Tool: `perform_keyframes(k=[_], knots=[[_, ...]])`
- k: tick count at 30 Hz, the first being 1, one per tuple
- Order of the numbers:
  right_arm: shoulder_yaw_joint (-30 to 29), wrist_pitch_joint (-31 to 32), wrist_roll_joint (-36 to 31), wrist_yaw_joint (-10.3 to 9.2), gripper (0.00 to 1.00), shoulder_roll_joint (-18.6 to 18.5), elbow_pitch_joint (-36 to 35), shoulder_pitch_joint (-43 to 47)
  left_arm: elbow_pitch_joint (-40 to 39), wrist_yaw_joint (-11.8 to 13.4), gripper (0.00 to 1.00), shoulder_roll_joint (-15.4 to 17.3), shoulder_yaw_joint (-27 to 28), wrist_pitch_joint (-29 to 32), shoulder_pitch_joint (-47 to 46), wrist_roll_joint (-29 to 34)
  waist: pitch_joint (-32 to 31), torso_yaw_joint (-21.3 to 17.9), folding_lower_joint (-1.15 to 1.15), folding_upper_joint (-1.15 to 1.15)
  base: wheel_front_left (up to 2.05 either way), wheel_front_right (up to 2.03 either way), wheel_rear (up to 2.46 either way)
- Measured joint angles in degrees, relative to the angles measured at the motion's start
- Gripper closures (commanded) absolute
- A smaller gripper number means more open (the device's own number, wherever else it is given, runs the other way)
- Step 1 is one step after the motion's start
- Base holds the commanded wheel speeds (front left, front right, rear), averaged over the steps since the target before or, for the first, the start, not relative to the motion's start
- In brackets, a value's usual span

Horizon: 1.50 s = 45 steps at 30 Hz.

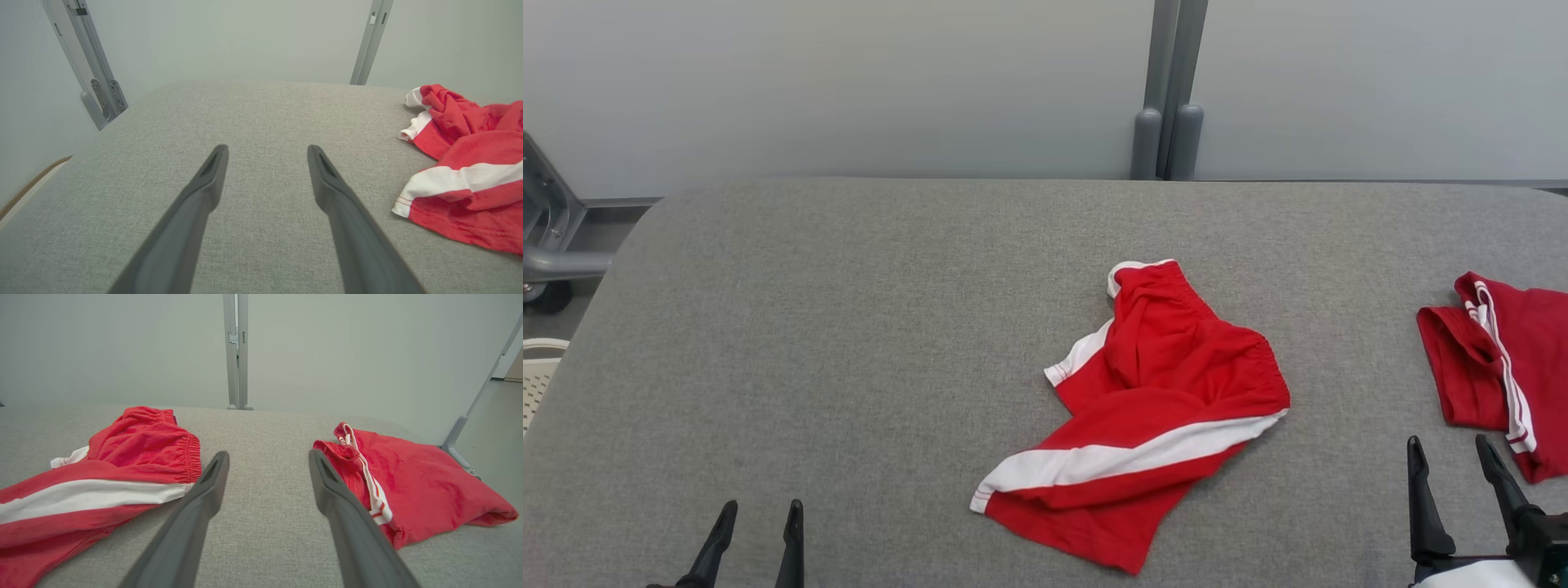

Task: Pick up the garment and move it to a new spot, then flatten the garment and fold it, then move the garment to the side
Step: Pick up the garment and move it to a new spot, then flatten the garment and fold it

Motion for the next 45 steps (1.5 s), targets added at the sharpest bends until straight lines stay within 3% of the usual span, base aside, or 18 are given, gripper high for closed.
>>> perform_keyframes(k=[5, 14, 20, 29, 35, 45], knots=[[0.4, 0.0, 0.4, 0.0, 0.0, 0.0, 0.0, -0.7, 1.5, -2.9, 0.0, -1.9, 2.3, -0.1, -0.7, 2.1, 0.4, 0.2, 0.0, 0.0, 0.0, 0.0, 0.0], [3.4, 0.0, 1.5, 0.0, 0.0, -0.6, 0.8, -1.7, 6.0, -5.0, 0.0, -4.6, 2.0, 0.3, -1.0, 1.7, 0.8, 0.0, 0.0, 0.0, 0.0, 0.0, 0.0], [13.2, 3.6, 7.1, 0.0, 0.0, -10.2, 9.0, -9.0, 4.9, -5.4, 0.0, -4.6, -5.3, 10.7, -5.5, -5.4, 3.3, -0.3, 0.0, 0.0, 0.0, 0.0, 0.0], [32.0, 16.0, 16.8, 0.01, 0.0, -23.9, 14.6, -24.1, -0.5, -5.5, 0.0, 1.2, -20.8, 27.1, -13.2, -15.2, 9.6, -0.1, 0.0, 0.0, 0.0, 0.0, 0.0], [38.8, 16.6, 21.2, 0.0, 0.0, -27.6, 15.2, -28.9, -1.1, -5.5, 0.0, 3.8, -22.1, 27.3, -16.2, -16.2, 12.7, 0.4, 0.0, 0.0, 0.0, 0.0, 0.0], [46.7, 14.5, 27.4, 0.01, 0.0, -30.9, 16.6, -30.6, 0.8, -5.5, 0.0, 4.4, -24.1, 25.6, -18.5, -16.8, 13.5, 0.9, 0.0, 0.0, 0.0, 0.0, 0.0]])
